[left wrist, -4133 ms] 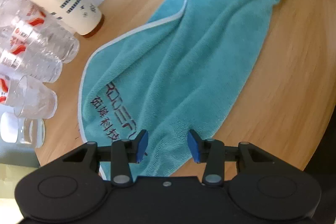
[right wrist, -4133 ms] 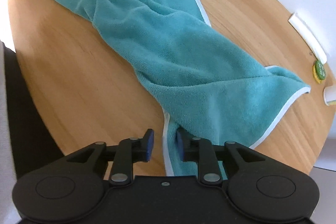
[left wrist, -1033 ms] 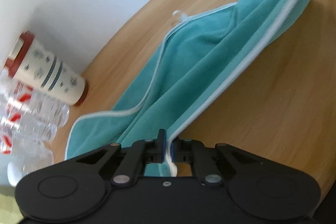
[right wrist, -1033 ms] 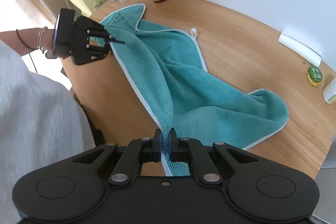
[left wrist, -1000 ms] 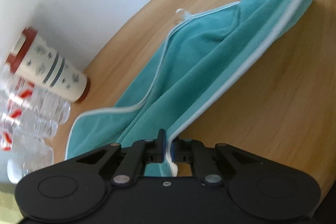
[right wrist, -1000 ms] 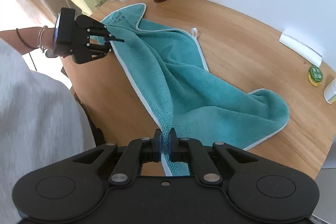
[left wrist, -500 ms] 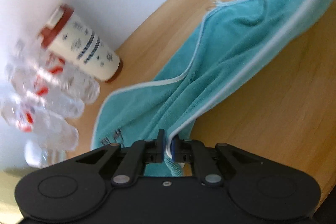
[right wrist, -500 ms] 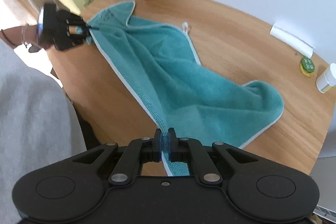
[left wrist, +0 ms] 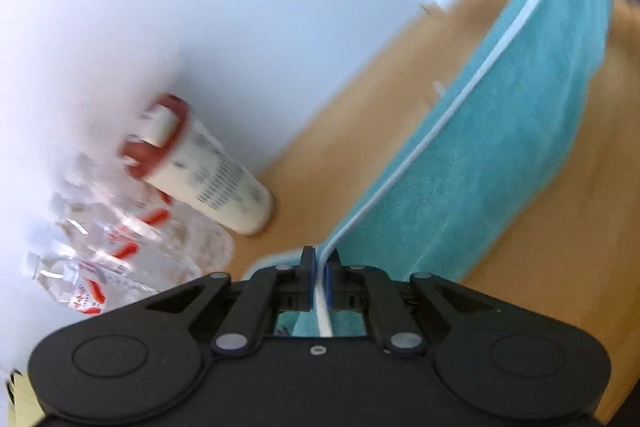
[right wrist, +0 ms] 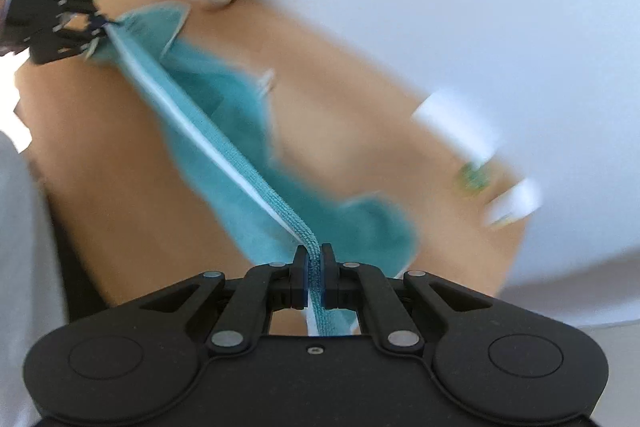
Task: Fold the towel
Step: 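Lift the towel with both grippers and stretch it between them, then lay the towel flat on the table and open both grippers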
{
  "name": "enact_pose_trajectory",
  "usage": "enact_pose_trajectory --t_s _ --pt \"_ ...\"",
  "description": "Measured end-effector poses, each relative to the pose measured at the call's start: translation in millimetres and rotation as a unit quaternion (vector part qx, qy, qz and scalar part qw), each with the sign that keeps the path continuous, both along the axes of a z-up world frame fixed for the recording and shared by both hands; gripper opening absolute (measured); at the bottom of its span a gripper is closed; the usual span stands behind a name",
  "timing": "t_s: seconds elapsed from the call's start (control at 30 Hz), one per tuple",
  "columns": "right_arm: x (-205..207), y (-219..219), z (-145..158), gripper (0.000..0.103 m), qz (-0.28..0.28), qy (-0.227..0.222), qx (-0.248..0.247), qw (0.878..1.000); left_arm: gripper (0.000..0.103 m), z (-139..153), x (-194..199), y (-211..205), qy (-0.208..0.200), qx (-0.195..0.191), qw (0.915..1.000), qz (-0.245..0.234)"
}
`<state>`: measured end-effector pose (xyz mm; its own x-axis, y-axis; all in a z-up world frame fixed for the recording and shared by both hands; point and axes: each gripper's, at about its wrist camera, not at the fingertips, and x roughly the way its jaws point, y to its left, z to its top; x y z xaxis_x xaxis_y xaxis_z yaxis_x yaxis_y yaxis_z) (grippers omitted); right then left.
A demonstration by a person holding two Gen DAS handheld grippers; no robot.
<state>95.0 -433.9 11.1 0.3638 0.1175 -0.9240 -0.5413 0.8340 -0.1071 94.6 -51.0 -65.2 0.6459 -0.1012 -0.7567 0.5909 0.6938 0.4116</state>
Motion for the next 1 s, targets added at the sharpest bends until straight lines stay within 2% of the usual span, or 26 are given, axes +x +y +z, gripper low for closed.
enact_pose_trajectory --t_s 0.07,0.13,0.23,0.33,0.43,0.5,0.63,0.83,1.0 --pt "3.2 -3.3 23.1 0.005 -0.017 -0.065 -0.024 0.997 0.005 6.7 2.1 1.1 0.011 -0.022 0.9997 0.008" --pt "-7.2 -1.6 23.7 0.005 -0.006 -0.080 -0.052 0.995 0.004 3.2 -5.1 -0.8 0.039 -0.031 0.9988 -0.001" --pt "-24.1 -1.1 11.1 0.005 -0.006 -0.046 -0.038 0.998 0.004 -20.1 -26.9 -6.2 0.070 0.000 0.9969 -0.037" --pt "-53.4 6.7 -20.8 0.005 -0.001 0.007 -0.041 0.999 0.004 -50.2 -50.7 -8.1 0.123 0.018 0.9904 -0.059" --pt "-77.3 16.0 -60.6 0.005 -0.001 0.068 -0.034 0.997 0.004 -70.5 -67.9 -9.2 0.156 0.036 0.9842 -0.077" --pt "-95.5 21.1 -96.3 0.005 -0.011 0.111 -0.030 0.993 0.004 -77.9 -71.3 -7.6 0.184 0.028 0.9798 -0.073" --pt "-114.8 23.9 -133.9 0.005 -0.015 0.166 -0.035 0.985 0.004 -86.9 -66.5 -2.1 0.219 0.018 0.9739 -0.058" --pt "-119.6 11.8 -150.7 0.005 -0.045 0.176 -0.039 0.983 0.004 -97.5 -67.5 -1.7 0.253 0.020 0.9652 -0.062" --pt "-118.6 8.1 -157.4 0.006 -0.044 0.186 -0.053 0.980 0.004 -106.8 -64.3 -2.3 0.275 0.014 0.9598 -0.054"
